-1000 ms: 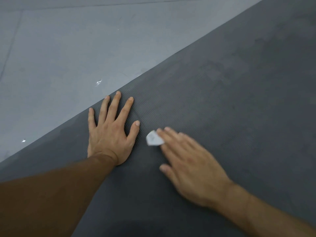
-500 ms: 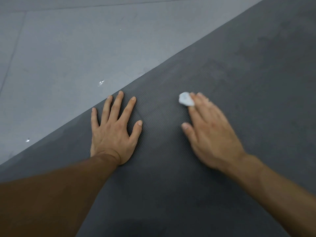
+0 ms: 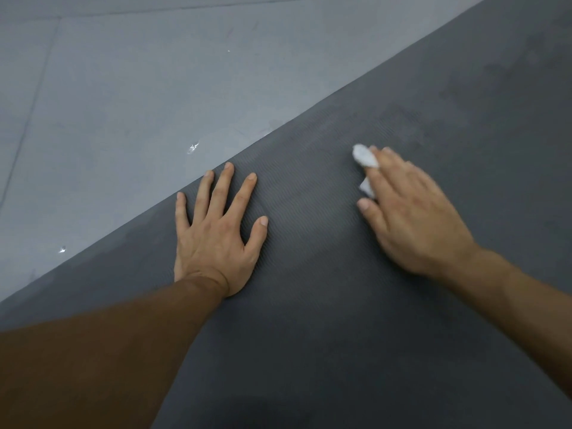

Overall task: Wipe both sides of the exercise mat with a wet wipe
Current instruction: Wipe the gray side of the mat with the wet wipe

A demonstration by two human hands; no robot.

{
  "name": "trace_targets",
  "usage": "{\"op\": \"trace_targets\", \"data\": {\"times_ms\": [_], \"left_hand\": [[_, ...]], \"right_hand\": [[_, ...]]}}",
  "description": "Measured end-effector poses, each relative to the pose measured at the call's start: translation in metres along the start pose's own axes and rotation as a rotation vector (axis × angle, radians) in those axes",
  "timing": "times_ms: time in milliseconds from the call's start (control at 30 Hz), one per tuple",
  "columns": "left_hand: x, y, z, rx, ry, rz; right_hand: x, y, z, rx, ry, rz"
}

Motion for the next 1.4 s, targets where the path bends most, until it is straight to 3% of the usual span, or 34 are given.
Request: {"op": "trace_targets", "data": {"times_ms": [100,200,467,567,667,867,967,1300,1400], "left_hand": [[0.000,0.000,0.000,-0.003,0.000,0.001],[0.000,0.000,0.000,-0.007,0.001,0.003],[0.001,0.000,0.000,-0.006,0.002,0.016],[0.001,0.000,0.000,-0.005,-0.001,0.018],[0.001,0.001,0.000,-0.020,0.006,0.016],[0.001,0.001,0.001,-0.021,0.007,0.024],[0.001,0.001,0.001,-0.023,0.007,0.021],[0.001,0.001,0.001,-0.023,0.011,0.052],[0.001,0.001,0.001,-0.030,0.012,0.047]], "right_hand": [[0.045,-0.004,0.018,0.036,0.142,0.031],[0.043,-0.001,0.019,0.023,0.181,0.075],[-0.086,0.014,-0.032,-0.138,-0.216,0.078],[-0.089,0.015,-0.036,-0.160,-0.318,0.028],[-0.051,0.010,-0.007,-0.099,-0.223,-0.017],[0.061,-0.006,0.049,0.029,0.196,0.027],[0.066,-0.005,0.061,0.027,0.272,0.076],[-0.085,0.014,0.019,-0.165,-0.355,0.032],[-0.059,0.010,0.036,-0.116,-0.305,-0.035]]}}
Point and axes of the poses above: each hand's wrist, its own z-axis towards the middle knuckle, its own y-axis out of the palm, x = y × z, the point moved 8 cm from there along z, towards the middle knuckle, and after that the axes turned 4 degrees about -y, right-handed, at the moved point
